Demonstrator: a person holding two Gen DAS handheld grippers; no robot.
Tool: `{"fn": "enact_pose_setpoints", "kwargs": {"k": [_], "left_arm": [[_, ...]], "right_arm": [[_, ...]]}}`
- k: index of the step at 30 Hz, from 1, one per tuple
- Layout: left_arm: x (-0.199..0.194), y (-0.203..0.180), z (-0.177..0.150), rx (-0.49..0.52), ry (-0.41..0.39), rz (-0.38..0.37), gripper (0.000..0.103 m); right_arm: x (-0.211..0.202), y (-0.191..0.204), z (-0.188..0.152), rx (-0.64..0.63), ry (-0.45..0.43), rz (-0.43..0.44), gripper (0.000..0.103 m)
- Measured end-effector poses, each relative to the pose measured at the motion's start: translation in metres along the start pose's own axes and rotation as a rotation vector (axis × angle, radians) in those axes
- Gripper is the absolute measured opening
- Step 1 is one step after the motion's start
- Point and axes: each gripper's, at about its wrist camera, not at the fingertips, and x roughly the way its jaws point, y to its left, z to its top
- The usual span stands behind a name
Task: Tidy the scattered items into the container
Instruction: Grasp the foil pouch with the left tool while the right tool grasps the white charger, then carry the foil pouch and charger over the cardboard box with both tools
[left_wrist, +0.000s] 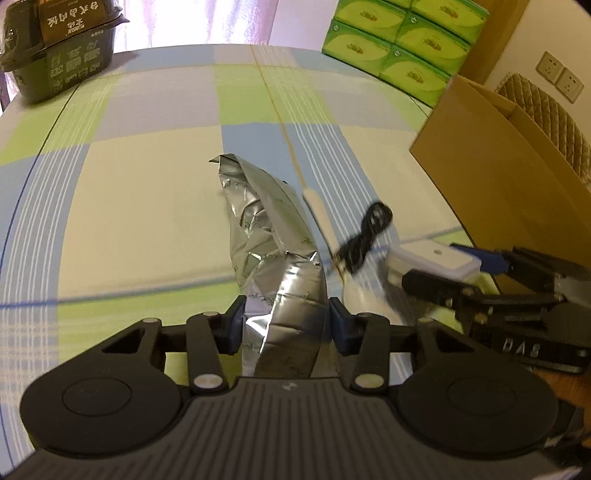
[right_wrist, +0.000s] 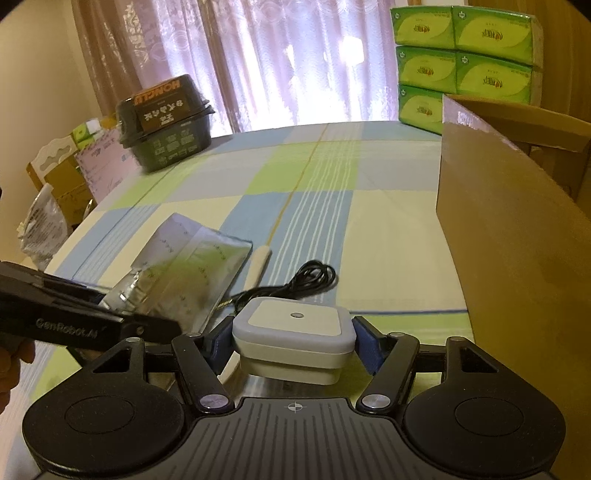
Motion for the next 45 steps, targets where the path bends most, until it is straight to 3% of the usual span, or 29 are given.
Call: {"fn": "enact_pose_setpoints", "kwargs": {"k": [5, 14, 19, 28, 45], "left_arm": [[-0.029, -0.008, -0.039, -0.016, 0.022, -0.005, 0.039], [-0.091, -0.043, -0.131, -0.043, 0.05, -0.01, 0.039], [-0.107, -0.055, -0.158, -0.05, 0.07, -0.013, 0.04], [-0.114, -0.048, -0.147, -0.093, 0.053, 0.003, 0.065], [-0.077, -0.044, -0.126, -0.057, 0.178, -0.024, 0.061]], "right_arm": [[-0.026, 0.009, -0.02, -0.01, 0.032, 0.013, 0.069], [-0.091, 0.035, -0.084, -0.095, 0.092, 0.025, 0.069], [-0.111, 0.041, -0.108, -0.109, 0.111, 0.009, 0.069], [-0.112, 0.042, -0.115, -0.094, 0.102, -0.005, 0.069], [-0.098, 0.031, -0.116, -0.048, 0.119, 0.006, 0.069]]}}
